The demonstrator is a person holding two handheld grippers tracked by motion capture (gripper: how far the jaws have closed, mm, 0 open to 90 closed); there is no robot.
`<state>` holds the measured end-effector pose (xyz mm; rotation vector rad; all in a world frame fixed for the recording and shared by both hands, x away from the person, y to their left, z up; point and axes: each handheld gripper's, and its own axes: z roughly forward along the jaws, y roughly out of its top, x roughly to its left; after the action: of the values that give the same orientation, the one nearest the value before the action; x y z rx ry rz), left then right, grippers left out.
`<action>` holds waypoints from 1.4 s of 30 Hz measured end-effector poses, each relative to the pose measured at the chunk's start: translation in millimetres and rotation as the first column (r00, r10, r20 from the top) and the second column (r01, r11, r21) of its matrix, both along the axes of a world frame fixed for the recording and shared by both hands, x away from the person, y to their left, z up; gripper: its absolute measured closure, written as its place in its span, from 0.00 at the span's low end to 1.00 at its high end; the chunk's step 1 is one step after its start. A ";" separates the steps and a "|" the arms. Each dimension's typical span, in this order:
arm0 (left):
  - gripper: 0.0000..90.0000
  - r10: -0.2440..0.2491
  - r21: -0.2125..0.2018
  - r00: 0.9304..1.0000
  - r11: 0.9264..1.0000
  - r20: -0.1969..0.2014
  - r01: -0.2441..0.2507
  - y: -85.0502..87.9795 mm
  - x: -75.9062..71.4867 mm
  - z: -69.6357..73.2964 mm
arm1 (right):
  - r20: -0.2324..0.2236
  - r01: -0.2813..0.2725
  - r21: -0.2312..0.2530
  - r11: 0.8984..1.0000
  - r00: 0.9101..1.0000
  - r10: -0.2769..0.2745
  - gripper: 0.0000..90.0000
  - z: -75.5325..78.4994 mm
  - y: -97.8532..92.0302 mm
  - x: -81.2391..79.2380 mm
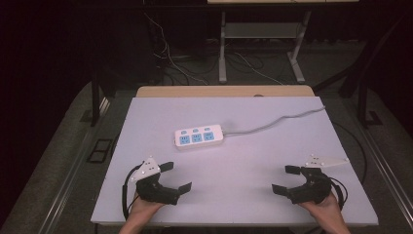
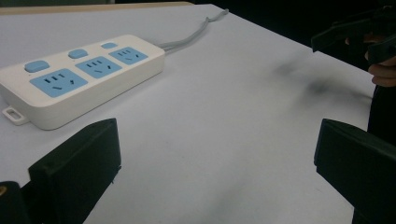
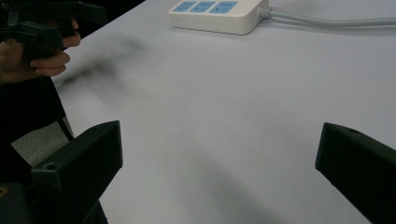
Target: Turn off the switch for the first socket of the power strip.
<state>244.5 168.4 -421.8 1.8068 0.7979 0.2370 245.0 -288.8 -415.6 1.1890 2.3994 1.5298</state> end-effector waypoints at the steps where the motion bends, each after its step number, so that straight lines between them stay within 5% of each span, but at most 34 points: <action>1: 0.00 0.001 0.000 1.000 1.000 -0.004 -0.001 -0.1 0.0 0.3 | 0.000 -0.001 -0.001 1.000 1.000 0.001 0.00 0.0 -0.1 0.0; 24: 0.00 -0.024 0.086 0.999 0.996 -0.049 0.028 -6.2 6.0 12.1 | -0.003 0.002 -0.009 1.000 1.000 -0.002 0.00 -0.2 -3.4 0.1; 42: 0.00 -0.056 0.144 0.994 0.987 -0.091 0.069 -15.1 25.4 23.9 | 0.000 0.006 -0.004 1.000 1.000 -0.006 0.00 0.2 -5.4 -0.1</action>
<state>269.9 153.3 -397.9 1.9894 0.8006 0.1812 244.8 -294.2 -415.5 1.1943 2.3961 1.5230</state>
